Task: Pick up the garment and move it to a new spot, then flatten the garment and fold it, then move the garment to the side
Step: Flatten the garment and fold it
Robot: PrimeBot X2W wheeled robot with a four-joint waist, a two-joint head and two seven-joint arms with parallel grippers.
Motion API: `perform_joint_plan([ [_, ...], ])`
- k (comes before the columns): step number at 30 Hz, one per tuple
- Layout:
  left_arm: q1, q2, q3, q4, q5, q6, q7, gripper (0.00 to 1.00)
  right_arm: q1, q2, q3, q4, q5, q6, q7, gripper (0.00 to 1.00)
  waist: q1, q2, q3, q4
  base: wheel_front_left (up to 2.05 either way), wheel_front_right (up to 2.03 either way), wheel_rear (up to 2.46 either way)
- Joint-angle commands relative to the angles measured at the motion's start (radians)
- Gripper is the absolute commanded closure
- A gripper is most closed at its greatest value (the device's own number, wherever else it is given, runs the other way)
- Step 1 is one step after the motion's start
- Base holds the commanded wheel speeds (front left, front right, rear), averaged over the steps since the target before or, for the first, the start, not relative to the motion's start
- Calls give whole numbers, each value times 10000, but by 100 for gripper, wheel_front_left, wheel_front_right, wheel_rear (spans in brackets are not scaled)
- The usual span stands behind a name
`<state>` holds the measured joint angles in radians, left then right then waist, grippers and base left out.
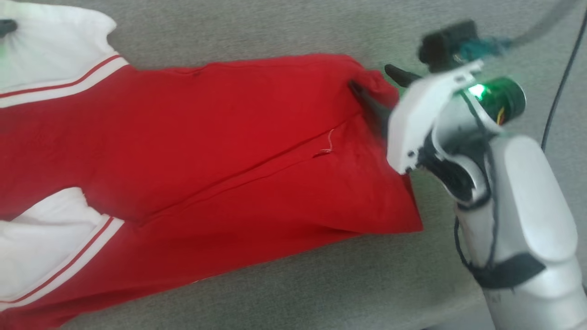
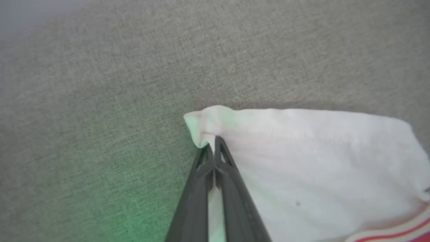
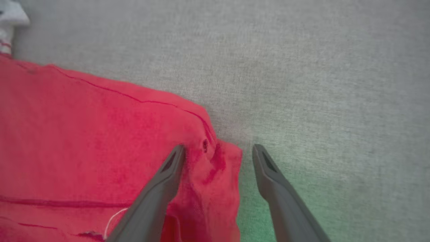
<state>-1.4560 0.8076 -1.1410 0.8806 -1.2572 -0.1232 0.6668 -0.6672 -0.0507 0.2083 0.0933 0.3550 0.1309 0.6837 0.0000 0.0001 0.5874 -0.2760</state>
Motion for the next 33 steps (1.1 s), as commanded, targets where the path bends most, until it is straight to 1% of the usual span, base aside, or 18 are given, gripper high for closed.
perform_joint_plan([
  [1, 286, -243, -246, 161, 116, -6, 23, 100, -278, 10, 91, 221, -150, -6, 370, 0, 0, -1, 70, 115, 0, 0, 0],
  [7, 122, -596, -318, 284, 137, -48, -188, 100, -1283, 14, 396, 1495, 26, -6, 2277, 0, 0, -1, 205, 367, 0, 0, 0],
  [9, 100, -672, -344, 317, 163, -48, -291, 100, -1543, 23, 576, 1959, -134, -6, 2789, 0, 0, -1, 240, 421, 0, 0, 0],
  [10, 100, -712, -342, 321, 144, -51, -348, 100, -1648, 23, 604, 2167, -146, -6, 2952, 30, 0, -1, 254, 450, 0, 0, 0],
  [11, 81, -749, -343, 328, 126, -52, -382, 100, -1743, 21, 656, 2341, -145, -6, 3065, 78, 0, -1, 265, 477, 0, 0, 0],
  [12, 63, -788, -359, 314, 136, -41, -454, 100, -1859, 23, 643, 2487, -225, -7, 3090, 100, 0, -1, 274, 504, 0, 0, 0],
  [16, 37, -892, -326, 192, -5, -44, -763, 100, -2031, 6, 543, 2836, -209, -7, 3000, 100, 0, -1, 193, 682, 0, 0, 0],
  [20, -96, -905, -352, -166, -111, -54, -939, 100, -1982, 4, 296, 2775, -401, -9, 2673, 100, 0, -1, -68, 940, 0, 0, 0],
  [26, -239, -854, -362, -719, -316, -54, -1190, 100, -1783, 6, -293, 2283, -842, -7, 2156, 100, 0, -1, -585, 1379, 0, 0, 0],
  [30, -159, -782, -421, -1206, -513, -55, -1347, 100, -1497, 5, -583, 1819, -1186, -7, 2119, 100, 0, -1, -953, 1673, 0, 0, 0],
  [33, -11, -613, -535, -1715, -579, -55, -1458, 100, -1197, 0, -721, 1365, -1376, -7, 2203, 100, 0, -1, -1240, 1881, 0, 0, 0],
])
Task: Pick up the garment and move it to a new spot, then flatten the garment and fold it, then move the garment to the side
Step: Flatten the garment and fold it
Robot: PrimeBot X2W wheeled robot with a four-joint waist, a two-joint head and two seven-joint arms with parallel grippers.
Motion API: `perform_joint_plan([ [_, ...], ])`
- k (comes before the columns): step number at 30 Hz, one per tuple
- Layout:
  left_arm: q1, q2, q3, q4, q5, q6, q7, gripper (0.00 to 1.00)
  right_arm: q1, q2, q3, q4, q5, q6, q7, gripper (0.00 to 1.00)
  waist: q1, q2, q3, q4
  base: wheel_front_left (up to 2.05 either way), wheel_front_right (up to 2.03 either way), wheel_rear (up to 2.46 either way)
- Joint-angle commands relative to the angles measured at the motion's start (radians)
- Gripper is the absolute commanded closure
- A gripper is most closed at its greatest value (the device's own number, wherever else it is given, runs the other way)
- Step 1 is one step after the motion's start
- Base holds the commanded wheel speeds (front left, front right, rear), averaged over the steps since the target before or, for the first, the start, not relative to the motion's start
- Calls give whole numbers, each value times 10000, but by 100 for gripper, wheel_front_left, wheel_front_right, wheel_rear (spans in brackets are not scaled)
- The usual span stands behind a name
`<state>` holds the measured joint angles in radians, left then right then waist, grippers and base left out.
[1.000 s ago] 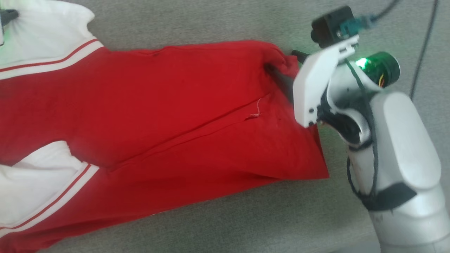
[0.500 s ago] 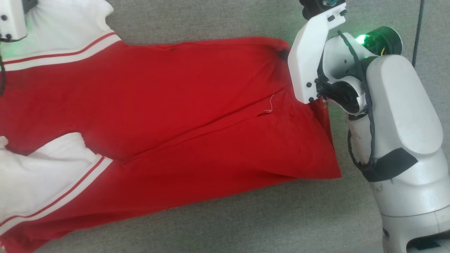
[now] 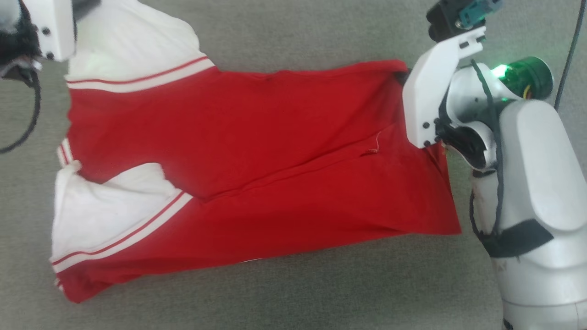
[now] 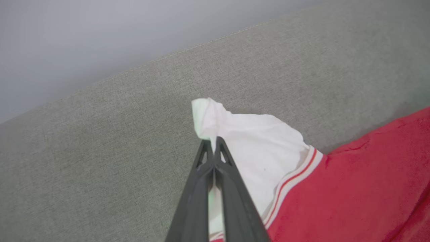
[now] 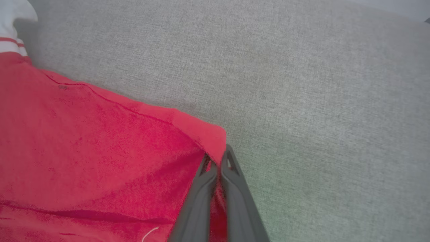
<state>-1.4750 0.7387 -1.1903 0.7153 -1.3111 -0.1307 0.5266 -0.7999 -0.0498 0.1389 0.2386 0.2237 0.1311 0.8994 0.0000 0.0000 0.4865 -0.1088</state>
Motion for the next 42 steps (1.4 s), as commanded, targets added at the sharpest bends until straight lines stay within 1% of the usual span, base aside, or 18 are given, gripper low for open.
perform_joint_plan([
  [1, 207, 120, -76, -236, -20, 20, -100, 100, 242, -7, -74, -260, -143, -9, 77, 100, 0, 0, -332, 287, 0, 0, 0],
  [5, 392, 288, -122, -678, -157, 20, -145, 100, 656, -3, -243, -793, -289, -9, 319, 100, 0, 0, -597, 461, 0, 0, 0],
  [9, 713, 560, -167, -1267, -267, 42, -161, 100, 1235, -7, -417, -1628, -453, -9, 667, 100, 0, 0, -911, 655, 0, 0, 0],
  [13, 1107, 976, -212, -2055, -354, 345, -129, 100, 1870, -44, -552, -2499, -505, -9, 1143, 100, 0, 0, -1175, 785, 0, 0, 0],
  [17, 1645, 1578, -224, -3213, -519, 958, -107, 100, 2585, -249, -631, -3329, -326, -9, 1585, 100, 0, 0, -1385, 874, 0, 0, 0],
  [21, 2378, 2409, -278, -4706, -736, 1740, -189, 100, 3445, -487, -818, -4101, -115, -9, 2051, 100, 0, 0, -1561, 955, 0, 0, 0],
  [26, 3489, 3429, -360, -6644, -1073, 2758, -588, 100, 4601, -500, -1183, -4725, 78, -9, 2431, 100, 0, 0, -1684, 999, 0, 0, 0],
  [27, 4019, 3676, -447, -7172, -1315, 3032, -746, 100, 4959, -453, -1280, -4767, 95, -9, 2437, 100, 0, 0, -1701, 1013, 0, 0, 0],
  [29, 4486, 3799, -503, -7430, -1531, 3167, -915, 100, 5229, -376, -1376, -4603, 172, -9, 2441, 100, 0, 0, -1721, 1008, 0, 0, 0],
  [31, 4926, 3758, -564, -7430, -1638, 3224, -1080, 100, 5353, -342, -1435, -4339, 169, -9, 2317, 100, 0, 0, -1740, 1006, 0, 0, 0],
  [35, 5547, 3425, -632, -6882, -1928, 2997, -1331, 100, 5318, -254, -1380, -3635, 336, -9, 1979, 100, 0, 0, -1859, 974, 0, 0, 0],
  [36, 5653, 3315, -649, -6661, -1949, 2919, -1391, 100, 5246, -249, -1356, -3461, 317, -9, 1863, 96, 0, 0, -1910, 967, 0, 0, 0],
  [37, 5762, 3206, -656, -6455, -1999, 2831, -1430, 100, 5159, -230, -1318, -3282, 345, -9, 1728, 80, 0, 0, -1965, 956, 0, 0, 0],
  [38, 5887, 3085, -672, -6220, -2088, 2760, -1484, 76, 5112, -206, -1300, -3095, 409, -9, 1588, 59, 0, 0, -2032, 952, 0, 0, 0],
  [39, 5979, 2988, -684, -6018, -2112, 2676, -1500, 59, 5082, -195, -1266, -2970, 413, -9, 1455, 1, 0, 0, -2098, 950, 0, 0, 0],
  [40, 6043, 2889, -693, -5843, -2103, 2575, -1556, 34, 5056, -177, -1260, -2843, 458, -9, 1329, 0, 0, 0, -2174, 951, 0, 0, 0],
  [41, 6115, 2803, -685, -5660, -2113, 2511, -1675, 0, 5045, -157, -1272, -2745, 552, -9, 1221, 0, 0, 0, -2260, 951, 0, 0, 0],
  [42, 6183, 2734, -677, -5510, -2115, 2424, -1800, 0, 5058, -144, -1288, -2659, 610, -9, 1153, 0, 0, 0, -2348, 960, 0, 0, 0],
])
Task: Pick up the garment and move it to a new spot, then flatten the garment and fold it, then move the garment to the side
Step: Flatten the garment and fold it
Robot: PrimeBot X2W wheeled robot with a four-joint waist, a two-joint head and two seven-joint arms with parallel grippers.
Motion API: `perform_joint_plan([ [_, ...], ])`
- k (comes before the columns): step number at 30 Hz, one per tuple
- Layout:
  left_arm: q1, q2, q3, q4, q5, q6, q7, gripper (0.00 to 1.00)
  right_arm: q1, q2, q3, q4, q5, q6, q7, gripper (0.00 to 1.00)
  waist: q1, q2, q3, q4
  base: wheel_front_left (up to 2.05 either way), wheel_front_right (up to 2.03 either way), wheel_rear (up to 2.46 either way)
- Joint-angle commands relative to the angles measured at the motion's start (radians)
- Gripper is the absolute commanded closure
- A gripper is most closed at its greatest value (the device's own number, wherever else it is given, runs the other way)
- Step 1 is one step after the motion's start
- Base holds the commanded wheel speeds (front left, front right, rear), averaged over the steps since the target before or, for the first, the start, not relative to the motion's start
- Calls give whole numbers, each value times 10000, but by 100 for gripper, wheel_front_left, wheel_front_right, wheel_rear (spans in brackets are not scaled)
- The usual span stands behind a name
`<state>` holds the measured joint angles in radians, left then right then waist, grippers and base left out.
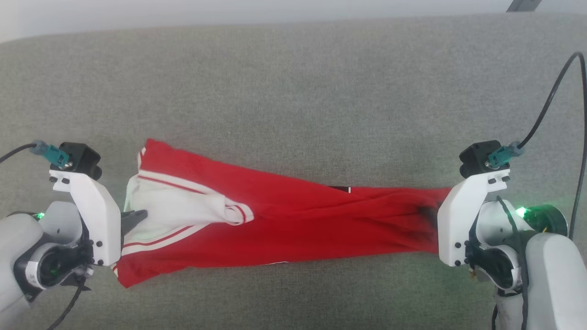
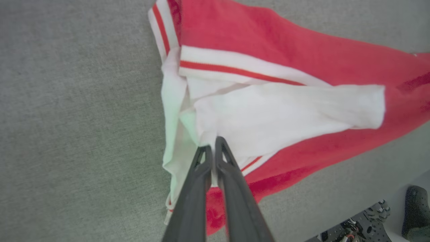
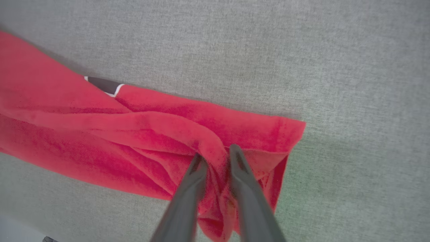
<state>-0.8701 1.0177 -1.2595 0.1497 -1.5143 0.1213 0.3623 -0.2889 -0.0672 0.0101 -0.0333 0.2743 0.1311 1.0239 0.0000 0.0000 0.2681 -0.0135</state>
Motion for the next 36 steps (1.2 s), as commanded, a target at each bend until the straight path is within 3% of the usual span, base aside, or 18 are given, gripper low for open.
perform_joint_plan([
  [1, 207, -137, 34, 273, -67, -170, -305, 0, -9, 37, 17, 113, 151, -9, -148, 0, 0, 0, -258, 22, 0, 0, 0],
  [9, 847, -332, 288, 614, -111, -580, -1689, 0, 425, -24, -397, -219, 441, -9, -417, 0, 0, 0, -865, 136, 0, 0, 0],
  [16, 1624, -241, 617, 607, 71, -673, -3688, 0, 797, -81, -1351, -452, 630, -9, -271, 0, 0, 0, -1239, 355, 0, 0, 0],
  [25, 2518, -162, 1159, 961, 582, -618, -6043, 0, 979, -138, -2411, 172, 815, -9, 15, 0, 0, 0, -1203, 937, 0, 0, 0],
  [29, 2911, -310, 2002, 1335, 789, -633, -6270, 0, 812, -142, -2528, 713, 884, -9, 96, 0, 0, 0, -1085, 1275, 0, 0, 0],
  [36, 4274, -1208, 4832, 1952, 2190, -1055, -6279, 0, 340, -359, -2361, 2155, 1052, -8, -109, 0, 0, 0, -959, 1777, 0, 0, 0],
])
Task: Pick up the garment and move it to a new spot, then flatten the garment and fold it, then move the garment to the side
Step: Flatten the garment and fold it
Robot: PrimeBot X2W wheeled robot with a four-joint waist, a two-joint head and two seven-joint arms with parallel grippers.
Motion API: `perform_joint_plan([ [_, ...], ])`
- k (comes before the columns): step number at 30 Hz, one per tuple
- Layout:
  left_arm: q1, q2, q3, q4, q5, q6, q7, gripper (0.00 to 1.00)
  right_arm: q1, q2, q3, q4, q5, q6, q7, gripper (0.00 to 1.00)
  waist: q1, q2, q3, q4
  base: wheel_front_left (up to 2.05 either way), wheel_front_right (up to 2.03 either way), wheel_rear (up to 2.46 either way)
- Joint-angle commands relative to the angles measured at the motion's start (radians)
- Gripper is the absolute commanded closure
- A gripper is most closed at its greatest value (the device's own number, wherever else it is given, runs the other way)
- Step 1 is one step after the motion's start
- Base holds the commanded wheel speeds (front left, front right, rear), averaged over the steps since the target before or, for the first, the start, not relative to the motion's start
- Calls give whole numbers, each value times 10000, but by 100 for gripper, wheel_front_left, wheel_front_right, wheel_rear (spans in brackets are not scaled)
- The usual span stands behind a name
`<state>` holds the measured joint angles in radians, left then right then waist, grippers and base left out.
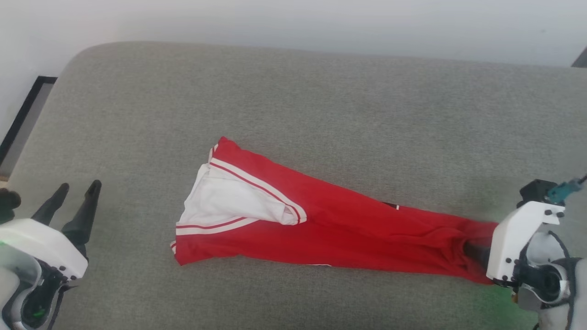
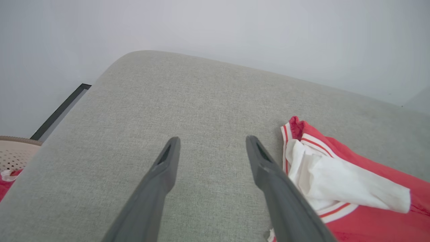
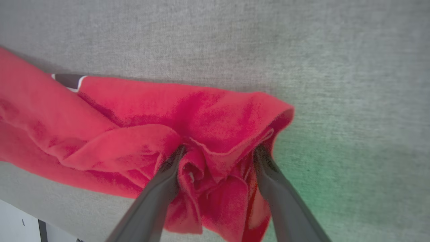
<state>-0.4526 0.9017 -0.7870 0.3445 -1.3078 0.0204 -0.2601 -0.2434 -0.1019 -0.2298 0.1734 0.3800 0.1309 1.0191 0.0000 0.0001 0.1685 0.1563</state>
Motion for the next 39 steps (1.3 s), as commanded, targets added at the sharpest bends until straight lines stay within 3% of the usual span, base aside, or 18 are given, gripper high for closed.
perform_joint_plan([
  [1, 313, -199, 493, 85, 314, -135, -56, 0, -170, -35, 123, 303, 28, -6, -27, 0, 0, -1, 46, 107, 0, 0, 0],
  [3, 722, -531, 1146, 236, 664, -300, -55, 0, -234, -100, 420, 689, 142, -6, 76, 0, 0, -1, 72, 181, 0, 0, 0],
  [5, 997, -778, 1811, 329, 1147, -475, -56, 0, -304, -201, 835, 933, 395, -6, 68, 79, 0, -1, 91, 213, 0, 0, 0],
  [6, 1153, -920, 2101, 362, 1325, -583, -56, 0, -334, -226, 983, 1008, 563, -6, 36, 100, 0, -1, 96, 216, 0, 0, 0],
  [12, 1968, -1788, 3862, 563, 2428, -1082, -57, 0, -652, -478, 1108, 1028, 1424, -6, -376, 100, 0, -1, 103, 145, 0, 0, 0],
  [20, 2555, -2562, 5026, 729, 3143, -1395, -58, 0, -651, -1084, 537, 728, 1787, -7, -529, 100, 0, -1, 67, -123, 0, 0, 0],
  [32, 2598, -2984, 5452, 529, 3722, -1509, -59, 0, -1190, -1895, -1457, 1258, 842, -7, -1002, 100, 0, -1, 280, -569, 0, 0, 0],
  [39, 2718, -2929, 5417, 383, 3626, -1514, -59, 0, -1302, -1615, -1174, 818, 936, -6, -813, 100, 0, -1, 268, -742, 0, 0, 0],
])
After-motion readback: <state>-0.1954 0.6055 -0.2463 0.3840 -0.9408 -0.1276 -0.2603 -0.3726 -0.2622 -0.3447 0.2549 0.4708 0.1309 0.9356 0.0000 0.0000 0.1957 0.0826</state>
